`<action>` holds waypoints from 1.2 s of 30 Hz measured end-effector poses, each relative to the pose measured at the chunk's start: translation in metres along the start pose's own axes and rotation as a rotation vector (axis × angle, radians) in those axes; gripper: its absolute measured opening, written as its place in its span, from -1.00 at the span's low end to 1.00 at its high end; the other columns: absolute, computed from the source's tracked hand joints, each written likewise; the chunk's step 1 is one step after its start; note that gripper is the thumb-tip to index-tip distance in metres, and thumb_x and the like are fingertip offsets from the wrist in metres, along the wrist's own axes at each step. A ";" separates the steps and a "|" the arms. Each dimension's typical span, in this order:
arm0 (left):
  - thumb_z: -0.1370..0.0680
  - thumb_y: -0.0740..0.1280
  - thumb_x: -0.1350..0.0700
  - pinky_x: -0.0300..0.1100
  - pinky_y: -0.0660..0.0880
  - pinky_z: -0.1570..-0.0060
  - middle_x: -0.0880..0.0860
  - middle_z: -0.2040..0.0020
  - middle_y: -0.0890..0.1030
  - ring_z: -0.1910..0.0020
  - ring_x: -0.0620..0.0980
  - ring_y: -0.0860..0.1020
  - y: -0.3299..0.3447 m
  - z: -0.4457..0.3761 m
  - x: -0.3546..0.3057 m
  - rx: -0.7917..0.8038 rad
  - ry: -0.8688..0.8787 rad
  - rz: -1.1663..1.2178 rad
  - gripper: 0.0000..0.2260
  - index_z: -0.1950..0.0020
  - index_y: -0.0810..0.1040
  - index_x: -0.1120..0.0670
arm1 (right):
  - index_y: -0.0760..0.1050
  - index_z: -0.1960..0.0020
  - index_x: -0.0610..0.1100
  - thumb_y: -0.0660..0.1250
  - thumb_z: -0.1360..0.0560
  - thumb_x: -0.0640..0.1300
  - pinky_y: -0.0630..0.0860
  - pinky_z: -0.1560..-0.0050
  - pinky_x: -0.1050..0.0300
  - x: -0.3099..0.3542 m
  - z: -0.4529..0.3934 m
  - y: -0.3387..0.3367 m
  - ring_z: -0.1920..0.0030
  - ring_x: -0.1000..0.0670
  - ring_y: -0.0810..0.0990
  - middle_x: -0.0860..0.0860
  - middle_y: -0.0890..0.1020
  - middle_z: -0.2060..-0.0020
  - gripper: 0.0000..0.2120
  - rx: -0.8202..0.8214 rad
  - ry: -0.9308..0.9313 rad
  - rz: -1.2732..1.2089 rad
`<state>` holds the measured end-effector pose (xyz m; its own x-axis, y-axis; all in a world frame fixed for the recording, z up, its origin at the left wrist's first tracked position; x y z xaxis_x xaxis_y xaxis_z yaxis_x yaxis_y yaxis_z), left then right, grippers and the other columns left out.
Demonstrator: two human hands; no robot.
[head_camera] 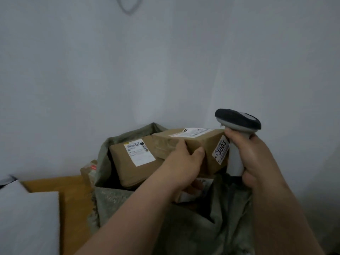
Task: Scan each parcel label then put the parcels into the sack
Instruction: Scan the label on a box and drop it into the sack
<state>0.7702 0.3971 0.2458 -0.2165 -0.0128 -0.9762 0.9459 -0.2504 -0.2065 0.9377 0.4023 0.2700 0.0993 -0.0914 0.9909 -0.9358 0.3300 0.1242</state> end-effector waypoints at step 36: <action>-0.63 0.22 0.02 0.16 0.25 -0.34 0.02 -0.31 0.53 -0.30 0.08 0.45 0.047 -0.145 0.028 -0.008 -0.205 -1.124 -0.62 -0.46 0.37 -0.05 | 0.46 -0.35 -0.17 0.40 -0.54 0.07 0.39 0.12 0.16 -0.110 -0.120 -0.017 0.08 -0.03 0.54 -0.07 0.61 -0.10 -0.52 -0.040 0.057 0.435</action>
<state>0.8440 0.5249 0.1992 -0.9762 0.0566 -0.2095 0.1931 -0.2143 -0.9575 0.9829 0.5199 0.1649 -0.2814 0.1162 0.9525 -0.8808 0.3627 -0.3044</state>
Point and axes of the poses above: each hand's wrist, its own z-axis away from the middle knuckle, its own y-axis out of the palm, x = y × z, the point moved 1 cm from there along -z, towards the middle knuckle
